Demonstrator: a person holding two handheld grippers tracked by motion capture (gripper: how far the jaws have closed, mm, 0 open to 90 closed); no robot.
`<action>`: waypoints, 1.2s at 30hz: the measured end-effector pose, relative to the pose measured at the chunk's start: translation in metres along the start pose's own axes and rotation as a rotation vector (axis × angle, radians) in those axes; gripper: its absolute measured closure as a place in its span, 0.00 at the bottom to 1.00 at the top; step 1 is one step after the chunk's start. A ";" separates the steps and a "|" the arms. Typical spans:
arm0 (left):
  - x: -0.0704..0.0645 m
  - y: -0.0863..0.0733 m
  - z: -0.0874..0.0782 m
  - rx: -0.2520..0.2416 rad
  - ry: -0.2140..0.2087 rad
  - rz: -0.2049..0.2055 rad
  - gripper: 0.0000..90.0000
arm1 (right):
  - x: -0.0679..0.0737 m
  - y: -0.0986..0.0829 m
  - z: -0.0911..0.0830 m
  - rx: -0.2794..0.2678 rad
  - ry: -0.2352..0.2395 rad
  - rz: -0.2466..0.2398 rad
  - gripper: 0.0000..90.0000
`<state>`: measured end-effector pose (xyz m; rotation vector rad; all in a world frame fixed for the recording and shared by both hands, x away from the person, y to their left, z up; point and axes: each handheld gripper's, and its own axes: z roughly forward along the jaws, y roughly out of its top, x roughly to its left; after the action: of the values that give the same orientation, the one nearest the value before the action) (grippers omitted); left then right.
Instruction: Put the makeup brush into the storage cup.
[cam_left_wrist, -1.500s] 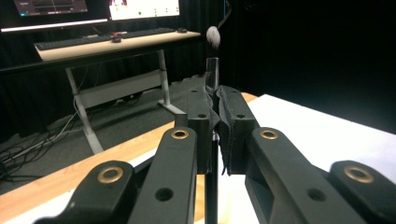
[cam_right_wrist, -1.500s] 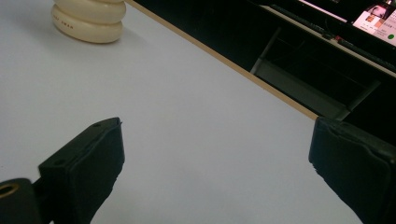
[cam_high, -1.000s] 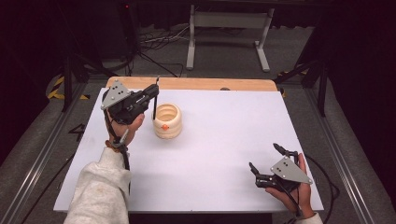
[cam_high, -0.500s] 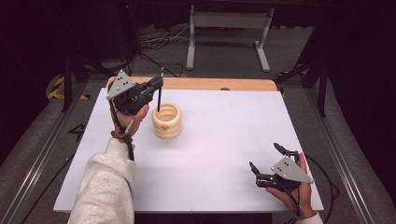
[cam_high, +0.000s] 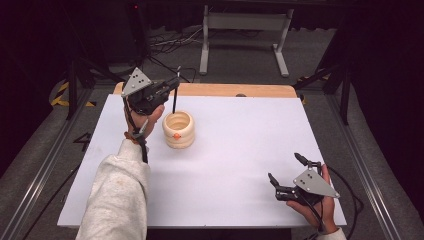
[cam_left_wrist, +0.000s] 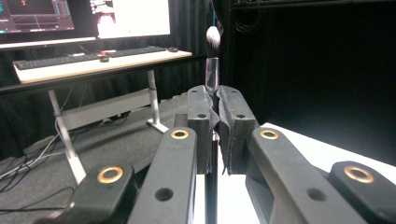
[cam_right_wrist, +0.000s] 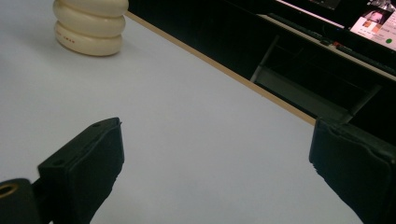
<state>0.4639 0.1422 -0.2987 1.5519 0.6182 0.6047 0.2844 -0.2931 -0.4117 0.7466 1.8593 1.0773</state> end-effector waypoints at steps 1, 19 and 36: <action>0.000 0.000 0.000 0.000 0.000 0.000 0.94 | 0.000 0.000 0.000 0.000 0.000 0.000 0.04; 0.001 -0.020 0.011 0.021 0.003 0.003 0.94 | -0.001 0.005 -0.011 -0.110 -0.011 0.023 0.04; 0.006 -0.066 0.022 0.068 0.021 -0.046 0.94 | -0.001 0.004 -0.011 -0.106 -0.013 0.021 0.04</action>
<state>0.4817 0.1349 -0.3654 1.5917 0.6946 0.5716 0.2755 -0.2967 -0.4041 0.7114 1.7719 1.1722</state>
